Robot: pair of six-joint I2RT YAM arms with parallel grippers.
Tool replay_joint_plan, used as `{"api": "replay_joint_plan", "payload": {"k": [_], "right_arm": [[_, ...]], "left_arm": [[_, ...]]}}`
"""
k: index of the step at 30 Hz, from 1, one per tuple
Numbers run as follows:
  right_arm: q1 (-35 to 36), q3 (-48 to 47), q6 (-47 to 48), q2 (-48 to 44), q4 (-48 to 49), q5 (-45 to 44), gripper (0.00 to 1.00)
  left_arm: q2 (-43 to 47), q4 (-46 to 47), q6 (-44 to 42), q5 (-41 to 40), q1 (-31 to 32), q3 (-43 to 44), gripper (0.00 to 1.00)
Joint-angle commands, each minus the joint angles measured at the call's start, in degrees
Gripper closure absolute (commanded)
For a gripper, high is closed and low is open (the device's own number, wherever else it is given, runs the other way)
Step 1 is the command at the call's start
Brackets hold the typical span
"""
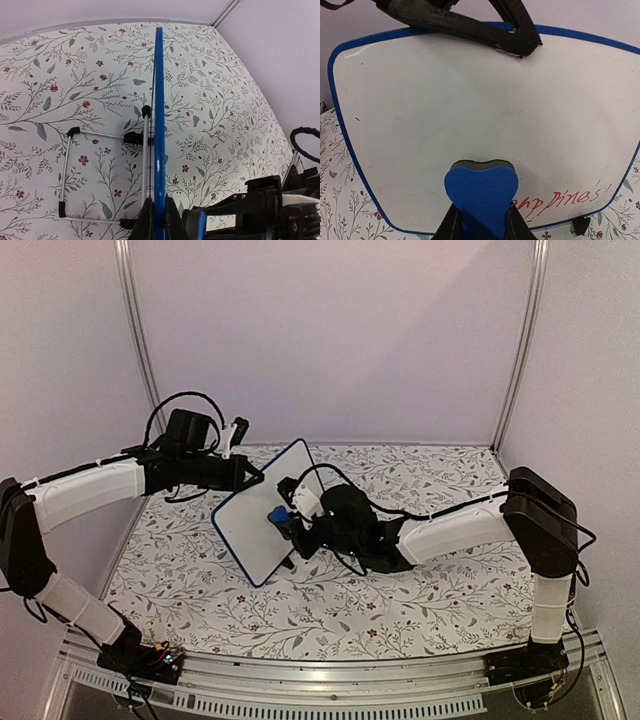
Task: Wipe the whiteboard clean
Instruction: Erase the center of the board.
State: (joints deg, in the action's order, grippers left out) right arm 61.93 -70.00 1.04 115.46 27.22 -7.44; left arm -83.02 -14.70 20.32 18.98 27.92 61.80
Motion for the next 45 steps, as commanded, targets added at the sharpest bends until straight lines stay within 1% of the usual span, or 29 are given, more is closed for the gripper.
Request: {"api": "replay_joint_plan", "payload": {"k": [1,7,13,17,20,23,27,34,36,40,41,45], "right_arm": [[0.21,0.37,-3.61,-5.19,-2.42,-3.89,0.84],[0.13,2.14,-4.34,-8.77,-2.70,-3.13,0.83],[-0.56,2.45,-2.64,-9.35,-2.59,-1.41,0.83],[-1.92,6.56,-2.40,-10.73,0.33,-0.66,0.83],[-2.25,6.21,-1.82,-10.67,0.28,-0.55,0.82],[-2.28,3.59,0.10,-8.99,-2.28,0.81,0.83],[-2.25,1.64,0.07,-7.29,-2.75,1.78,0.83],[-2.37,-4.49,-0.37,0.28,-3.00,2.35,0.83],[-2.96,-5.29,-0.75,2.15,-2.08,3.63,0.83],[-4.63,-5.75,-4.52,4.83,-1.77,6.81,0.83],[-4.70,-5.76,-4.63,5.18,-2.10,8.43,0.83],[-4.73,-4.79,-4.20,6.68,-3.38,10.39,0.83]], "left_arm": [[2.71,-0.66,-0.85,-0.13,-0.12,-1.10,1.00],[3.09,-0.37,-1.15,-0.10,-0.04,-1.33,1.00],[3.52,-0.46,-1.08,-0.41,0.06,-1.43,1.00],[2.64,-0.24,-0.81,0.29,-0.04,-1.33,1.00],[1.93,-0.33,-0.48,0.70,0.05,-1.33,1.00],[1.98,-0.51,-0.28,1.17,0.05,-0.98,1.00],[2.36,-0.35,-0.16,0.70,-0.04,-1.24,1.00],[0.74,-0.15,0.32,2.04,-0.06,-1.14,1.00],[0.67,-0.21,0.40,2.06,-0.06,-1.16,1.00],[0.93,-0.29,0.22,1.43,-0.06,-1.31,1.00],[0.93,-0.29,0.20,1.37,-0.06,-1.33,1.00],[0.39,-0.24,0.31,1.51,-0.07,-1.24,1.00]]}}
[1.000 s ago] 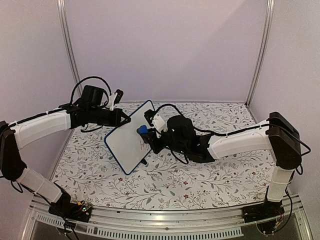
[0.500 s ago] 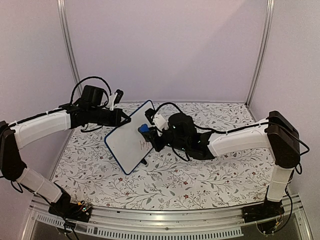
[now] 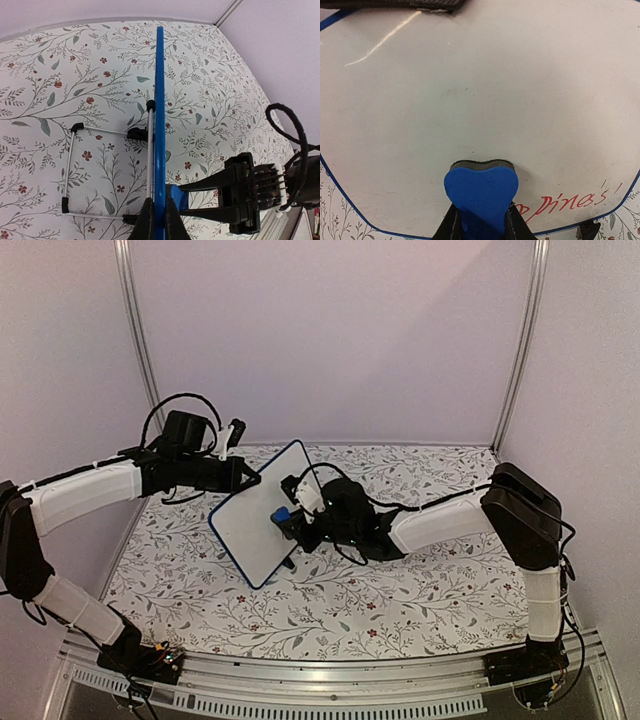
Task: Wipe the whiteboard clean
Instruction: Erase the center of the board.
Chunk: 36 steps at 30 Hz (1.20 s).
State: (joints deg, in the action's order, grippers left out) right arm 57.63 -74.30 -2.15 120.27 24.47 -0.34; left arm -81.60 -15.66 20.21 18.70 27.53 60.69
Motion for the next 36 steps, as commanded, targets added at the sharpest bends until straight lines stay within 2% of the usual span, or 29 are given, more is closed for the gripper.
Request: {"api": "replay_joint_plan", "payload": {"k": [1,24,36], "right_arm": [[-0.42,-0.11,-1.13,2.09,-0.83,4.01,0.83],[-0.39,4.84,-1.67,3.84,-7.13,6.36,0.84],[3.00,1.17,3.60,0.53,-8.12,3.52,0.84]], "left_arm": [[-1.28,0.66,0.44,1.78,0.31,-0.13,1.00],[-2.25,0.81,1.09,2.04,0.38,-0.13,1.00],[-2.68,0.85,1.17,2.12,0.34,-0.13,1.00]]}}
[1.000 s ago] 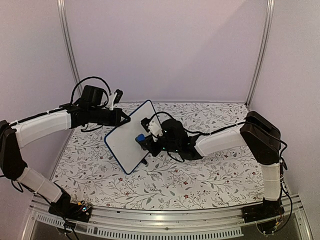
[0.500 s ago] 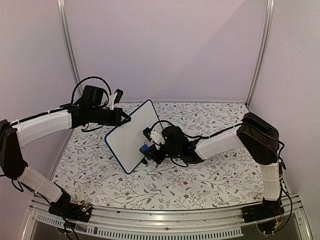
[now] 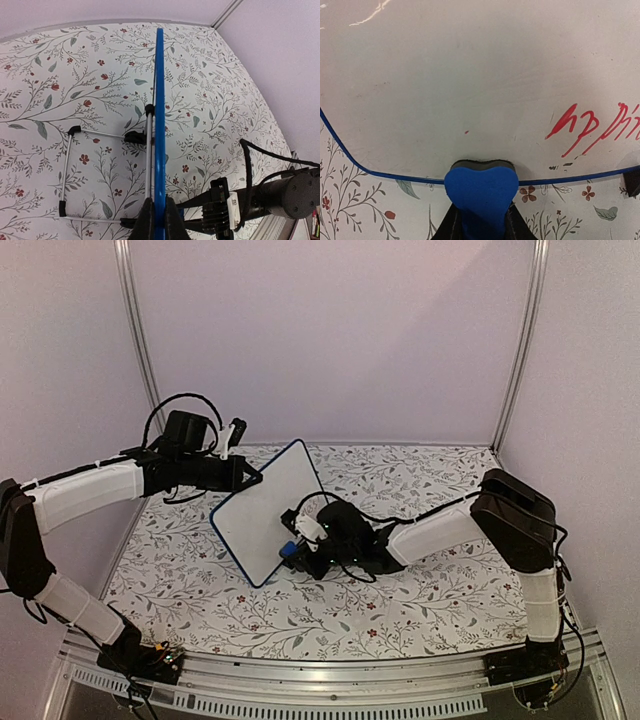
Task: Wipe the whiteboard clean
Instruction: Erase the center of the board.
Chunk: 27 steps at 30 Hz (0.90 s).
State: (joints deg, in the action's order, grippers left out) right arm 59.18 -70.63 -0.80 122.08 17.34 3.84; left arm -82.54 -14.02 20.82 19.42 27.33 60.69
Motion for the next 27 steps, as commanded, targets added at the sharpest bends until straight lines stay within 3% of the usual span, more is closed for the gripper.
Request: {"api": "replay_joint_plan", "payload": {"k": [1,9,27], "right_arm": [[1.54,-2.96,2.35,-1.64,-1.07,-1.05,0.84],[1.56,-6.85,3.49,-2.09,-1.59,-7.53,0.84],[0.62,-9.29,5.56,-3.81,0.63,-6.92,0.83]], "left_arm": [[-1.74,-0.79,0.61,1.33,0.53,-0.13,1.00],[-1.57,-0.77,0.54,1.41,0.59,-0.13,1.00],[-1.20,-0.77,0.48,1.35,0.54,-0.22,1.00]]}}
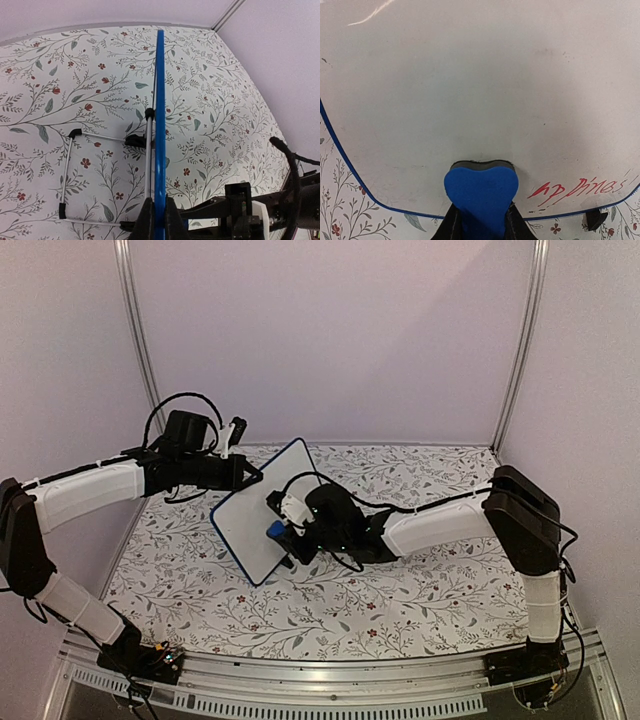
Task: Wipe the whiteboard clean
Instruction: Erase the center of the board.
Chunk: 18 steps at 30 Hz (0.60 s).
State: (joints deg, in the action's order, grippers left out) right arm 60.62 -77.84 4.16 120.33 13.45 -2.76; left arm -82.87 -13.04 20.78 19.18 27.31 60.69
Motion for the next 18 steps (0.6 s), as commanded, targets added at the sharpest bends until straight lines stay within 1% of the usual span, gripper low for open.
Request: {"api": "replay_joint_plan", "payload": {"k": [1,12,15,18], "right_arm": [[-0.93,-1.80,0.59,-1.76,4.48,-0.50,0.83],[-3.57,7.99,-2.49,-0.10,7.32,-0.49,0.83],[-4.05,8.22,-3.00,0.16,8.03,-0.23,0.84],[-4.24,6.51,-2.77,0.57,7.97,-0.35,0.84]], "left_arm": [[-0.84,-1.80,0.53,1.55,0.57,-0.22,1.00],[-0.93,-1.74,0.61,1.75,0.57,-0.22,1.00],[-1.04,-1.79,0.66,2.00,0.56,-0.13,1.00],[-1.10,-1.76,0.63,1.83,0.66,-0.21,1.00]]}}
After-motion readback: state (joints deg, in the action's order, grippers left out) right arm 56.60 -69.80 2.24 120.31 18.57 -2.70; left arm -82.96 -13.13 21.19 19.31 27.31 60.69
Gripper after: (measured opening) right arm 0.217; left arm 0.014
